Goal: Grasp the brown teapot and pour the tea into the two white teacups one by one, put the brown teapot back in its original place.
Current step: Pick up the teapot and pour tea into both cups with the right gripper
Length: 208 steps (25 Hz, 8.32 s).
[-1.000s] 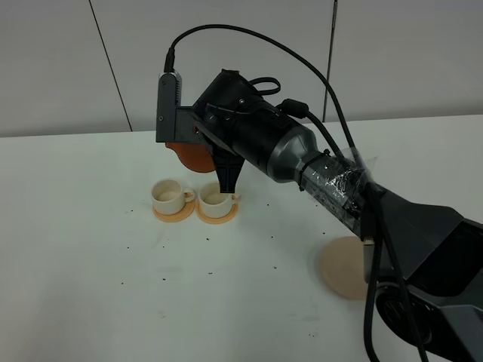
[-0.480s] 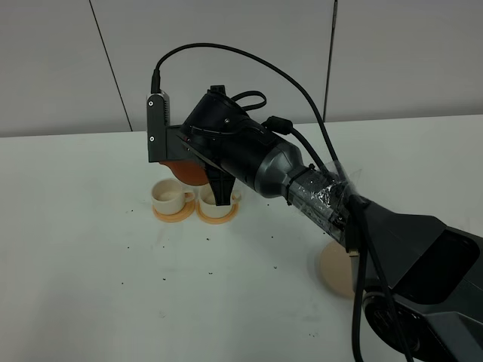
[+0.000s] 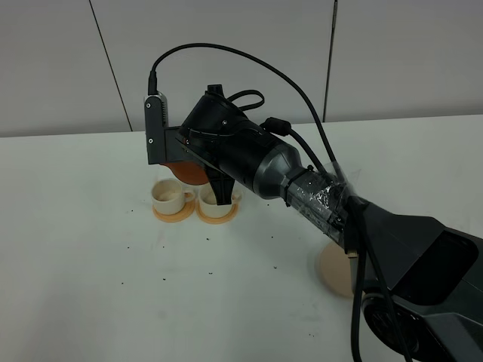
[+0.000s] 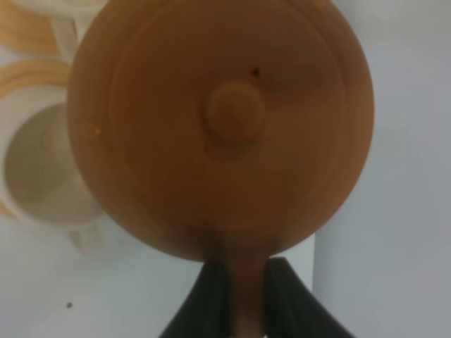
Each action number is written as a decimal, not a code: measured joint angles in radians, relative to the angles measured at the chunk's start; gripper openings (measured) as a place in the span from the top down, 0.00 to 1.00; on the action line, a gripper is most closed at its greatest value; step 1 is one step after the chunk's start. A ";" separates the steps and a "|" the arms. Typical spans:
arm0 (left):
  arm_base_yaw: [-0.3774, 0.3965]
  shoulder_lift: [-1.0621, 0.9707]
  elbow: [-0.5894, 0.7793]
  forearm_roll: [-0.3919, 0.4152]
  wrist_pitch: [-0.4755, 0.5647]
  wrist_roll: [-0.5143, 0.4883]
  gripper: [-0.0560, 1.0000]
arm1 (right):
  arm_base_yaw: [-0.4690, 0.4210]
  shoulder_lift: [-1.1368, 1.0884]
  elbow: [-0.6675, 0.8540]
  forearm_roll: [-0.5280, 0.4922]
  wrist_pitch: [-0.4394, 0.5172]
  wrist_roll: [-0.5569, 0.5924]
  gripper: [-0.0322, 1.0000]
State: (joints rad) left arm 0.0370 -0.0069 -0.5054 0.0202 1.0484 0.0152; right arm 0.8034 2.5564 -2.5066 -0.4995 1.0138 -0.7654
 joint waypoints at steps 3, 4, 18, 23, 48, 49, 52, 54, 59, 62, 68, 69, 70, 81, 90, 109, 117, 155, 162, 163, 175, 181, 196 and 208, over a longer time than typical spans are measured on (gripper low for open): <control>0.000 0.000 0.000 0.000 0.000 0.000 0.73 | 0.000 0.000 0.000 -0.003 0.000 -0.004 0.88; 0.000 0.000 0.000 0.000 0.000 0.000 0.73 | 0.000 0.000 0.000 -0.004 0.000 -0.007 0.88; 0.000 0.000 0.000 0.000 0.000 0.000 0.73 | 0.000 0.000 0.000 -0.031 0.004 -0.037 0.88; 0.000 0.000 0.000 0.000 0.000 0.000 0.73 | 0.000 0.000 0.000 -0.031 0.015 -0.053 0.88; 0.000 0.000 0.000 0.000 0.000 0.000 0.73 | 0.000 0.001 0.000 -0.044 -0.011 -0.113 0.88; 0.000 0.000 0.000 0.000 0.000 0.000 0.73 | 0.000 0.001 0.000 -0.044 -0.011 -0.117 0.88; 0.000 0.000 0.000 0.000 0.000 0.000 0.73 | 0.000 0.001 0.000 -0.045 -0.011 -0.128 0.88; 0.000 0.000 0.000 0.000 0.000 0.000 0.73 | 0.000 0.006 0.000 -0.046 -0.012 -0.128 0.88; 0.000 0.000 0.000 0.000 -0.001 0.000 0.73 | 0.000 0.030 0.000 -0.044 -0.012 -0.130 0.88; 0.000 0.000 0.000 0.000 0.000 0.000 0.73 | 0.000 0.033 0.000 -0.045 -0.016 -0.130 0.88; 0.000 0.000 0.000 0.000 0.000 0.000 0.73 | 0.000 0.033 0.000 -0.054 -0.017 -0.135 0.88; 0.000 0.000 0.000 0.000 0.000 0.000 0.73 | 0.000 0.033 0.000 -0.054 -0.018 -0.135 0.88; 0.000 0.000 0.000 0.000 0.000 0.000 0.73 | 0.000 0.033 0.000 -0.054 -0.018 -0.136 0.88; 0.000 0.000 0.000 0.000 0.000 0.000 0.73 | 0.000 0.033 0.000 -0.073 -0.019 -0.146 0.88; 0.000 0.000 0.000 0.000 0.000 0.000 0.73 | 0.001 0.035 0.000 -0.084 -0.019 -0.154 0.88; 0.000 0.000 0.000 0.000 0.000 0.000 0.73 | 0.020 0.030 0.000 -0.136 -0.019 -0.156 0.88; 0.000 0.000 0.000 0.000 0.000 0.000 0.73 | 0.020 0.030 0.000 -0.154 -0.019 -0.169 0.88; 0.000 0.000 0.000 0.000 0.000 0.000 0.73 | 0.020 0.029 0.000 -0.229 -0.028 -0.176 0.88; 0.000 0.000 0.000 0.000 0.000 0.000 0.73 | 0.020 0.027 0.000 -0.231 -0.029 -0.176 0.88; 0.000 0.000 0.000 0.000 0.000 0.000 0.73 | 0.020 0.027 0.000 -0.231 -0.031 -0.176 0.88; 0.000 0.000 0.000 0.000 0.000 0.000 0.73 | 0.020 0.027 0.000 -0.228 -0.031 -0.175 0.88; 0.000 0.000 0.000 0.000 0.000 0.000 0.73 | 0.020 0.027 0.000 -0.228 -0.032 -0.170 0.88; 0.000 0.000 0.000 0.000 0.000 0.000 0.73 | 0.020 0.027 0.000 -0.227 -0.034 -0.167 0.88; 0.000 0.000 0.000 0.000 0.000 0.000 0.73 | 0.020 0.027 0.000 -0.227 -0.034 -0.167 0.88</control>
State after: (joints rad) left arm 0.0370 -0.0069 -0.5054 0.0202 1.0481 0.0152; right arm 0.8230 2.5832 -2.5066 -0.7263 0.9799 -0.9326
